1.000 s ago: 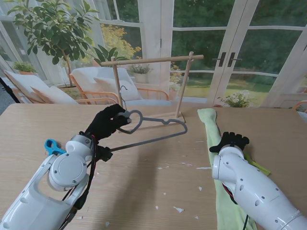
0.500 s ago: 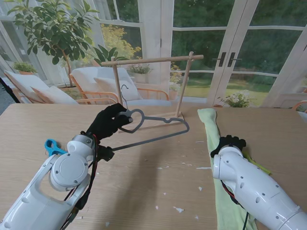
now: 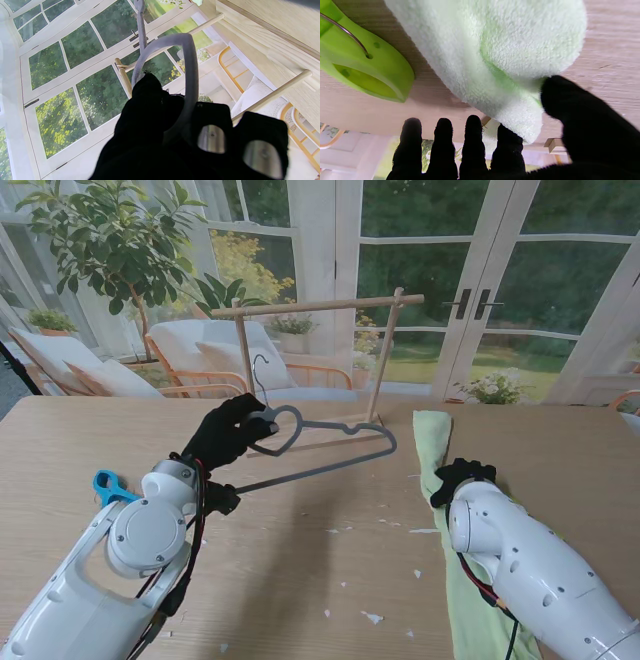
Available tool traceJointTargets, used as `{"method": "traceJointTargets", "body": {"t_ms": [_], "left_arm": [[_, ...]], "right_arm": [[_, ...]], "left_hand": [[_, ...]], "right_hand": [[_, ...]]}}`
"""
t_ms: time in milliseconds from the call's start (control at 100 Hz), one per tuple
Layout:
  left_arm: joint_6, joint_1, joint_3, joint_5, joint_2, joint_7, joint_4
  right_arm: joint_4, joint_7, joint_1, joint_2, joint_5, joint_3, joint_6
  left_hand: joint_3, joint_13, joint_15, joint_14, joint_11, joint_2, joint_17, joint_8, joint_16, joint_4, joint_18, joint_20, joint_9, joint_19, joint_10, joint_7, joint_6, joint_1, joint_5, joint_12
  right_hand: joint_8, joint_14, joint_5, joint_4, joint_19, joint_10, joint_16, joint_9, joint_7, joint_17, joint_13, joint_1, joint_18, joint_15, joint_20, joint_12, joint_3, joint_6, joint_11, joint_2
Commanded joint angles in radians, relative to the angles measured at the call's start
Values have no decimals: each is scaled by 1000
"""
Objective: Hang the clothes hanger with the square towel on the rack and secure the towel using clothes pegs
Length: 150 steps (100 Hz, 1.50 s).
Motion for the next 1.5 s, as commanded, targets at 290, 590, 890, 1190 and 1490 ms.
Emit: {"method": "traceJointTargets", "body": {"t_ms": [290, 590, 890, 1190, 1490], "left_arm": [[2, -4, 7, 0, -7, -4, -12], [1, -4, 11, -3, -9, 2, -12], [2, -5, 9, -5, -9, 3, -16], [57, -12, 10, -27, -11, -7, -27], [123, -38, 26, -47, -18, -5, -27]], "right_arm": [[101, -75, 44, -16, 4, -118, 18], [158, -197, 49, -34, 6, -137, 43], [90, -264, -20, -53, 56, -5, -12], [-91, -354, -146, -89, 200, 171, -87], [-309, -379, -290, -96, 231, 300, -194]], "left_hand": [[2, 74, 108, -108, 176, 63, 41, 6, -1, 26, -31, -8, 97, 295, -5, 20, 52, 39, 26, 65], [3, 74, 108, -108, 175, 62, 41, 6, -1, 26, -31, -11, 97, 294, -5, 19, 52, 38, 27, 66], [5, 74, 108, -108, 175, 61, 41, 6, -1, 25, -30, -14, 97, 293, -5, 19, 52, 37, 28, 66], [12, 100, 107, -122, 172, 65, 48, 8, -5, 23, -67, 65, 95, 295, -11, 13, 48, 29, 24, 67], [11, 101, 118, -130, 175, 77, 53, 17, -8, 21, -97, 126, 88, 295, -18, 14, 52, 30, 7, 69]], "right_hand": [[319, -8, -121, -50, 22, 32, 32, -23, 315, 32, -14, -113, 3, 73, 418, 69, -108, 248, 93, -68], [54, 23, 262, -121, 153, 14, 31, 238, 573, 90, 131, 233, 27, 120, 362, 62, 224, -22, 120, -111], [226, 58, 282, -30, 307, 6, 41, 623, 574, 270, 485, 280, 44, 146, 317, 17, 336, -134, 8, -40], [376, 48, 265, 7, 924, 43, 267, 900, 570, 631, 955, 327, 27, 743, 416, 233, 280, -177, 496, 35], [331, -70, 337, 19, 1348, 6, 404, 1077, 570, 1023, 1161, 299, -56, 1199, 345, 501, 367, -161, 695, -70]]}}
